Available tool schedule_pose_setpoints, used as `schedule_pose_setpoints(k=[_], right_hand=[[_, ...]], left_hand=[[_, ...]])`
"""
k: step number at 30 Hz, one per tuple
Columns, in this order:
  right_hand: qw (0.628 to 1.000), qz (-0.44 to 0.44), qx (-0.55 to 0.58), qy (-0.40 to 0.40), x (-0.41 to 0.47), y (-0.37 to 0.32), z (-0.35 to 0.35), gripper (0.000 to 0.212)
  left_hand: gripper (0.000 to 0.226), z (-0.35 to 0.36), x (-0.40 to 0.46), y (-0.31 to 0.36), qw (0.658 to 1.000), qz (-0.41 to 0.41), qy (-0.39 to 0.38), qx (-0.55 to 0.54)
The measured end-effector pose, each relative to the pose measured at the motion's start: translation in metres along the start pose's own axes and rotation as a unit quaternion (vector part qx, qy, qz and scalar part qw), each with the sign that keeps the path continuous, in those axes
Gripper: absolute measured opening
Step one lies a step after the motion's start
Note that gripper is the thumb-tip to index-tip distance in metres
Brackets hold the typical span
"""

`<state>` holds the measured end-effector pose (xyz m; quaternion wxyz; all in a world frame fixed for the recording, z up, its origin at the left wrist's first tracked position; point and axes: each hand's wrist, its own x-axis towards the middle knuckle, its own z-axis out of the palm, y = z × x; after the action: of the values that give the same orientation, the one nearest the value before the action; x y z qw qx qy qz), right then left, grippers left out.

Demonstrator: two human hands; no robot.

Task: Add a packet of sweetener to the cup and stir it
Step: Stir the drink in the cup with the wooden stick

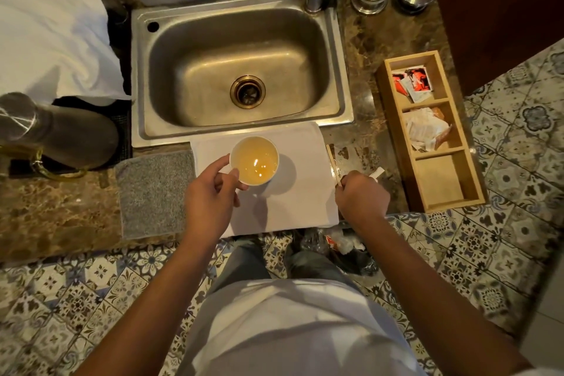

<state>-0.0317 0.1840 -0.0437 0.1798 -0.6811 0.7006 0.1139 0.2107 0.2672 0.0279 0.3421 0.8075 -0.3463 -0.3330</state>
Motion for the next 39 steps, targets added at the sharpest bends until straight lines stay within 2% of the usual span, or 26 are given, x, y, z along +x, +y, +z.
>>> schedule_pose_setpoints(k=[12, 17, 23, 28, 33, 36, 39], right_hand=[[0.999, 0.024, 0.024, -0.037, 0.001, -0.006, -0.010, 0.026], [0.997, 0.045, 0.064, -0.023, -0.002, 0.000, -0.020, 0.024], [0.975, -0.052, 0.207, 0.064, -0.020, -0.011, -0.052, 0.009], [0.957, -0.118, 0.265, 0.023, -0.039, -0.031, -0.081, 0.006], [0.938, -0.208, 0.277, 0.006, -0.055, -0.056, -0.104, 0.004], [0.934, -0.242, 0.257, 0.045, -0.056, -0.070, -0.113, 0.007], [0.942, -0.240, 0.214, 0.098, -0.051, -0.082, -0.110, 0.013]], left_hand=[[0.030, -0.001, 0.003, -0.006, 0.998, -0.028, -0.014, -0.057], [0.030, -0.002, 0.003, -0.007, 0.994, -0.047, -0.033, -0.098], [0.031, -0.003, 0.004, -0.005, 0.993, -0.028, -0.048, -0.104], [0.030, -0.004, 0.006, -0.009, 0.988, -0.038, -0.061, -0.137], [0.032, -0.008, 0.006, -0.009, 0.977, -0.066, -0.073, -0.188], [0.032, -0.008, 0.007, -0.010, 0.972, -0.070, -0.082, -0.207], [0.033, -0.008, 0.008, -0.012, 0.969, -0.074, -0.082, -0.220]])
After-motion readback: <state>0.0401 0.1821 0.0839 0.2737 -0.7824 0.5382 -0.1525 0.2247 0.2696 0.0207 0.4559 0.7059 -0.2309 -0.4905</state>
